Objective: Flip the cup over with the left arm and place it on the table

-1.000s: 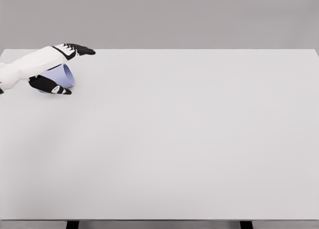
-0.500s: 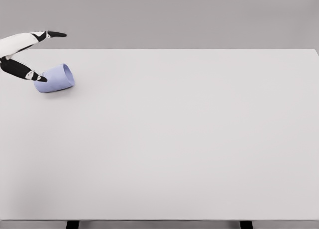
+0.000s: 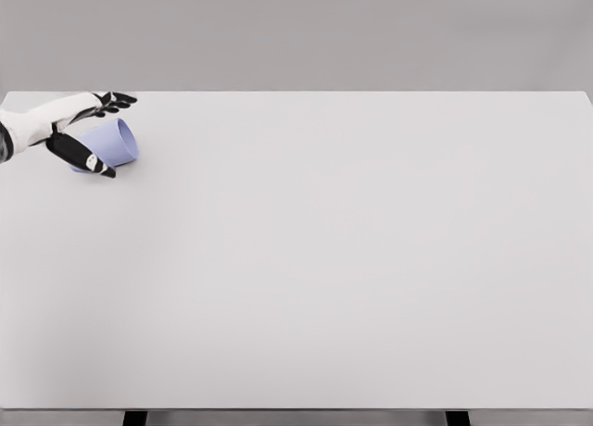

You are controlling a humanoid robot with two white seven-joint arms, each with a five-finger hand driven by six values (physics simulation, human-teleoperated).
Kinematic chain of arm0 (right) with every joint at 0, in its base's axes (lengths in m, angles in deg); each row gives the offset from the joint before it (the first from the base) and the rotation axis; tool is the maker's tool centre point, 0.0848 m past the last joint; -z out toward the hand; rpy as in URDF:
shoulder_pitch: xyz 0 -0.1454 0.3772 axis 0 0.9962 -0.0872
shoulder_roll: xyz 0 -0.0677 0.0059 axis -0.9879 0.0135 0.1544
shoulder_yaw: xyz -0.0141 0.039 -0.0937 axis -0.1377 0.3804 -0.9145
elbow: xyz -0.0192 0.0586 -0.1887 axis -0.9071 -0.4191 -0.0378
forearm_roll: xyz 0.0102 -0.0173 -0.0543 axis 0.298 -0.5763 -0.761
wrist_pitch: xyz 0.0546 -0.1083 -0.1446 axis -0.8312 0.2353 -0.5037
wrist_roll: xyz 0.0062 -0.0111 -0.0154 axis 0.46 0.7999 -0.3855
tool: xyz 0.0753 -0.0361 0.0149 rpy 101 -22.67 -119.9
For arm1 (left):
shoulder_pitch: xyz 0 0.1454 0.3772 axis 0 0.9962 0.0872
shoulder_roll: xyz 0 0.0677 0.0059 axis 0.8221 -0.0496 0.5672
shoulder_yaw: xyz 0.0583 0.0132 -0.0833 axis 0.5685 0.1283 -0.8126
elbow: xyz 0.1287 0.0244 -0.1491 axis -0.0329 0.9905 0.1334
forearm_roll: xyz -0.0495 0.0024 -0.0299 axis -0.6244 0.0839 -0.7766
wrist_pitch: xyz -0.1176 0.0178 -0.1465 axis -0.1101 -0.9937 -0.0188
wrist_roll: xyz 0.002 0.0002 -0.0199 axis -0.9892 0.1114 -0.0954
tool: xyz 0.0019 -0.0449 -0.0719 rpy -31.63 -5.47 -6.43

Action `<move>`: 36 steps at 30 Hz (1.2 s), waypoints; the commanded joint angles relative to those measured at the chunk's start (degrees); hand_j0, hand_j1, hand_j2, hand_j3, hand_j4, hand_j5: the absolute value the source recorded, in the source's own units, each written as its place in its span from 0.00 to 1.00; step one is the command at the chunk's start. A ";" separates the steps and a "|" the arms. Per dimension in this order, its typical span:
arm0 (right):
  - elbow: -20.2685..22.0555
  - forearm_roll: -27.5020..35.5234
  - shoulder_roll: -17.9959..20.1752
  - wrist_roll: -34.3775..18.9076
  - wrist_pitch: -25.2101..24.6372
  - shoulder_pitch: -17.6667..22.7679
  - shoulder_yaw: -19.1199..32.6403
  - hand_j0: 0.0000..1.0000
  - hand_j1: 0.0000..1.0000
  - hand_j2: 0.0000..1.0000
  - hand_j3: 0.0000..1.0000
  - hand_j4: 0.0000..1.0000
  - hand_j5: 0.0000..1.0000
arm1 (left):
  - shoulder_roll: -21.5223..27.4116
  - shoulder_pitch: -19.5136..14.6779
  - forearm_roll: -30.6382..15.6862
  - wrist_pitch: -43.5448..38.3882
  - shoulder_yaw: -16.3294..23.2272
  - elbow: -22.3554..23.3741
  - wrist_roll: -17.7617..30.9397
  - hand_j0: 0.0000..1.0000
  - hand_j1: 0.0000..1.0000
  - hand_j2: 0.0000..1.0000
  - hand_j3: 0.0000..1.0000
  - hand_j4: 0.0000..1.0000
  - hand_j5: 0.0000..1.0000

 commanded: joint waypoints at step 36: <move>0.00 0.01 0.00 0.01 0.00 0.00 0.00 1.00 1.00 1.00 1.00 1.00 1.00 | -10.19 -0.18 16.74 -1.72 4.97 12.07 -12.96 1.00 1.00 1.00 1.00 1.00 1.00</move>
